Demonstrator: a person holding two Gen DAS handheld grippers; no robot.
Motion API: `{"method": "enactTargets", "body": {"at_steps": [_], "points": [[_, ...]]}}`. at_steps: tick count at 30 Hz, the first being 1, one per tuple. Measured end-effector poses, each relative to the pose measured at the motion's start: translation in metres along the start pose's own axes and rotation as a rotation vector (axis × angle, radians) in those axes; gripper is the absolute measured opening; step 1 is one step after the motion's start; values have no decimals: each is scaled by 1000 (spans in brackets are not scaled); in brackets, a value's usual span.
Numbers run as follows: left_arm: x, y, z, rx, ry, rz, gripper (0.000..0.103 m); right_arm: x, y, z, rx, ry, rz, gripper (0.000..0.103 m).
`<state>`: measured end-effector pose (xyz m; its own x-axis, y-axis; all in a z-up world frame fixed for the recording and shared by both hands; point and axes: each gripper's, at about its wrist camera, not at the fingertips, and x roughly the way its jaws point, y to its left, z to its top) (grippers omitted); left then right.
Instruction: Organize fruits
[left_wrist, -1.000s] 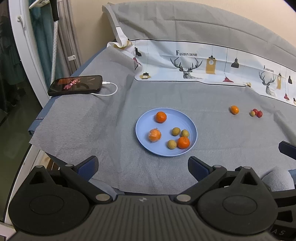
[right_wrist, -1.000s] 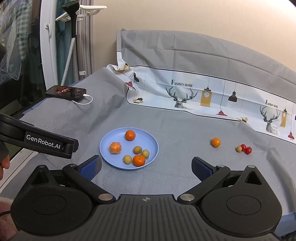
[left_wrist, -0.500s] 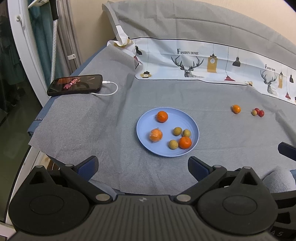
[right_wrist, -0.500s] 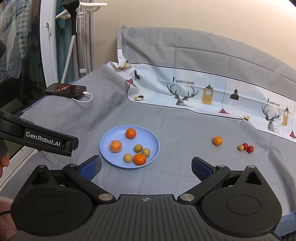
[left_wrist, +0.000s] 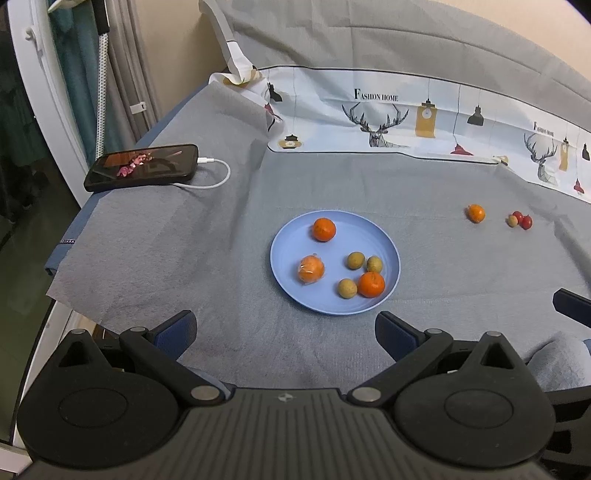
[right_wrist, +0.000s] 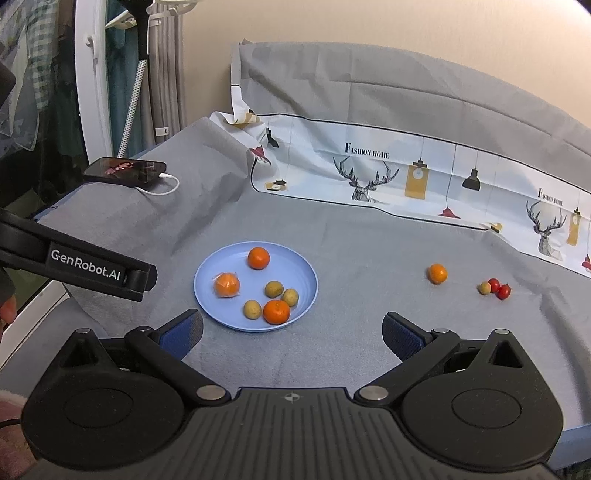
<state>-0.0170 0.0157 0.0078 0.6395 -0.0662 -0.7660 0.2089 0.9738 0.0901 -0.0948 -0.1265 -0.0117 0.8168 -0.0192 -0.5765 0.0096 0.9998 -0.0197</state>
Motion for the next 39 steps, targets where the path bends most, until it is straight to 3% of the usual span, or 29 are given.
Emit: {"method": "enactTargets", "body": {"at_steps": [9,19,23,28,32,36,39], "points": [[18,-5,8,3,42,14,103,16,-11,-1,43,27,-3,102],[56,-49,38,81,99,-3,103,40,-77,-10,248,31,-150,102],[83,-88,62,112,127,-48,103,56,-129,-16,350,23,-272,102],[133,-161,97,174,133,-94,103,86,-205,-22,480,1,-425,102],[179,-226,123,213,127,-160,103,130,-273,-25,512,-9,-554,102],[239,-296,146,249,138,-213,103,189,-339,-29,506,28,-617,102],[282,-337,158,293,157,-216,103,235,-372,-35,506,84,-591,102]]}}
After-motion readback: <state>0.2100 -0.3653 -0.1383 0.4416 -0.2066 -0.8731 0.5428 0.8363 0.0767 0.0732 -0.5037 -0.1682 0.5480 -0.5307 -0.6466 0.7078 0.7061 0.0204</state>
